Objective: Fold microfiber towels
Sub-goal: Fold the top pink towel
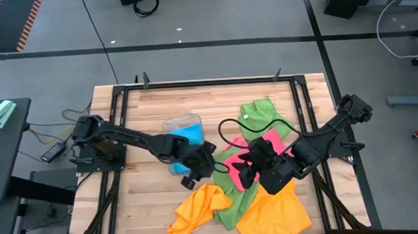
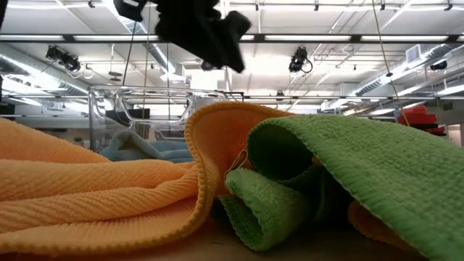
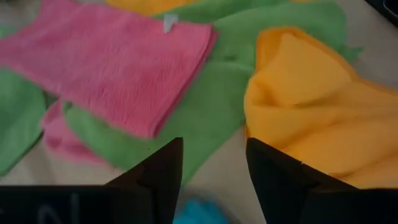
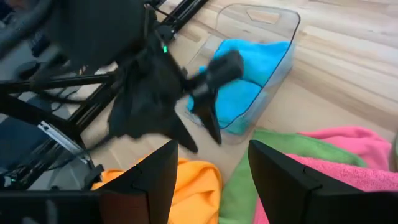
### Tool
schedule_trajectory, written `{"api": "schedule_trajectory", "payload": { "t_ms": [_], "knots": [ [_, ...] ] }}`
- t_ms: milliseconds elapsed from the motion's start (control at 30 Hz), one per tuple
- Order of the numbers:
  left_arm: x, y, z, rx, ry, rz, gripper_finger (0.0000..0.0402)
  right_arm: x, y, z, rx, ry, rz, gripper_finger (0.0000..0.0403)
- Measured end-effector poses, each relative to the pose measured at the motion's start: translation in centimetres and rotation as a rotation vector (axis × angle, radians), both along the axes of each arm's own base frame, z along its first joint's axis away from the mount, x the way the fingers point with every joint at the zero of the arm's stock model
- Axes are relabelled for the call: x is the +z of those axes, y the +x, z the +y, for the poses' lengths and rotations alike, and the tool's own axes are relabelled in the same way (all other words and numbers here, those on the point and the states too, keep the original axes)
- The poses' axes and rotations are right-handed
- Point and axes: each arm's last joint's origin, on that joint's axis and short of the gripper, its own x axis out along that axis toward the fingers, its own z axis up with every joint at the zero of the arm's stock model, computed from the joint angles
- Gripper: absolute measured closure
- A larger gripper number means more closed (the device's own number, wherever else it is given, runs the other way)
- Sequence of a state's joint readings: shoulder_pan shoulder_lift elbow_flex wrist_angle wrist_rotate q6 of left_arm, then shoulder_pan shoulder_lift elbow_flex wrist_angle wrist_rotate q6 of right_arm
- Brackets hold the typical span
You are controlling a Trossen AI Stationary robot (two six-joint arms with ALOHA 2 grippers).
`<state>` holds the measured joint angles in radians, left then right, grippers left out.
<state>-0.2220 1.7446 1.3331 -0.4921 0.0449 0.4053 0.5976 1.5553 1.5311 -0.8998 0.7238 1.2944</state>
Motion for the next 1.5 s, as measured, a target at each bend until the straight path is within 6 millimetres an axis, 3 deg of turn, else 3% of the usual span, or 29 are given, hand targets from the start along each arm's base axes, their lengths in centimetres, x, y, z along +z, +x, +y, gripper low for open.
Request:
{"api": "schedule_trajectory", "payload": {
  "t_ms": [133, 400, 633, 900, 1267, 1500],
  "knots": [
    [-1.3, 1.9, -0.9, 0.005, 0.052, 0.008, 0.0226, 0.0, 0.0, 0.0, -0.003, 0.000, 0.003, 0.0199],
    [-4.1, 4.8, -1.2, -0.045, 0.411, -0.018, 0.0208, -0.1, -0.7, 0.7, -0.002, 0.025, 0.004, 0.0199],
    [-5.7, 5.3, -1.3, -0.142, 0.513, 0.006, 0.0187, -0.1, -2.1, 1.5, 0.003, 0.037, 0.023, 0.0199],
    [-6.7, 6.1, -0.8, -0.194, 0.582, -0.009, 0.0193, 0.3, -3.4, 1.4, -0.008, 0.018, 0.031, 0.0199],
    [-7.7, 6.7, -0.3, -0.245, 0.637, -0.012, 0.0184, 0.4, -3.6, 1.2, -0.011, -0.008, 0.040, 0.0199],
    [-7.9, 6.4, -0.3, -0.255, 0.641, 0.014, 0.0209, 0.4, -3.7, 1.1, -0.011, -0.014, 0.045, 0.0199]
  ]
}}
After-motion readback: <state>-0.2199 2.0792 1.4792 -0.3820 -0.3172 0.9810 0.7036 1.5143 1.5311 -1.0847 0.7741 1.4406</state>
